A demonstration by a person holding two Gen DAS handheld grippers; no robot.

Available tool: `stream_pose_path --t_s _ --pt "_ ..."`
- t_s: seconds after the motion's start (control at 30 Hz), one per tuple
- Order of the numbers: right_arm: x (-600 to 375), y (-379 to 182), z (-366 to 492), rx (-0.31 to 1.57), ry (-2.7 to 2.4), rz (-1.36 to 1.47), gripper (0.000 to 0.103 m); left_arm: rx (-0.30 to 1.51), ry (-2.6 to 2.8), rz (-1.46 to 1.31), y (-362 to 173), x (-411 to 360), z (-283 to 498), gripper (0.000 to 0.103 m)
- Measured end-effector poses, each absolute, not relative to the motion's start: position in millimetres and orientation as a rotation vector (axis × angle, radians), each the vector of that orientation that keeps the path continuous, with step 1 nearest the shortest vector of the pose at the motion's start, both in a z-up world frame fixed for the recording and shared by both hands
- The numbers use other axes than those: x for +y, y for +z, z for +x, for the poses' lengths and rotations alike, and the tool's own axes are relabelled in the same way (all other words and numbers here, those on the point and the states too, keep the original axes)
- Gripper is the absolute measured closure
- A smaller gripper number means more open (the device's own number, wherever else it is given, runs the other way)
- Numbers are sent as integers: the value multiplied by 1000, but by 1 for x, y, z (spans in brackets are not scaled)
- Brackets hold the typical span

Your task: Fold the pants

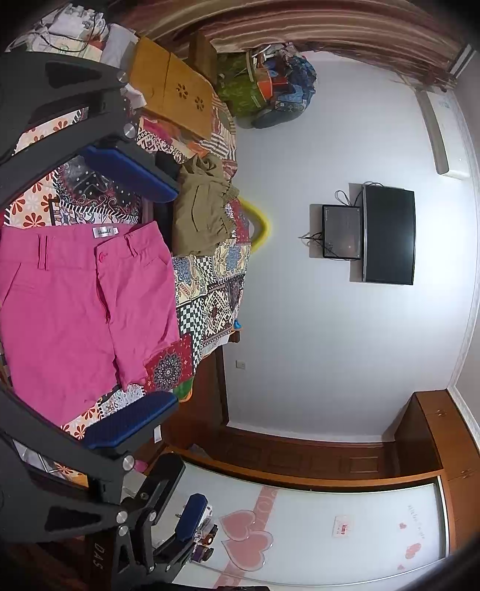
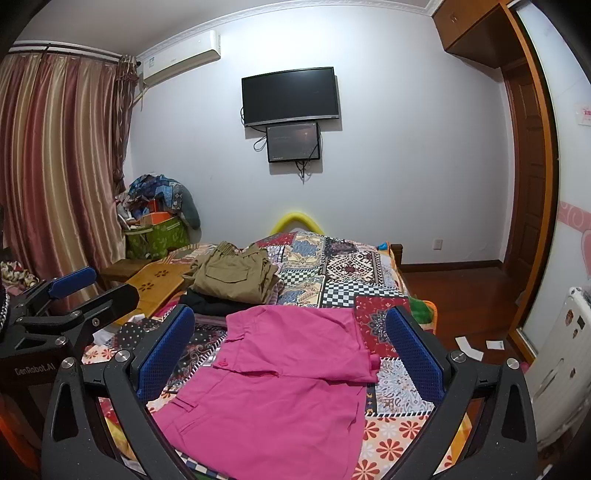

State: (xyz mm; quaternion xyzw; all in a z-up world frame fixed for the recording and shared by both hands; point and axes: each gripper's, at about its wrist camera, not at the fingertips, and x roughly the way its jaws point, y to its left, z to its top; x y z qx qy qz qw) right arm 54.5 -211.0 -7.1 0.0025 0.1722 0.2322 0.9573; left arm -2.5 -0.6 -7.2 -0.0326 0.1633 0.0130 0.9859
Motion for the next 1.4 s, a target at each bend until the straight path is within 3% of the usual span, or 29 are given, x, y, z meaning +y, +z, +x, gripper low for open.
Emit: stream_pose_path --t_s 1.4 --pt "-208 -13 54 367 469 15 0 351 24 -83 -9 7 4 0"
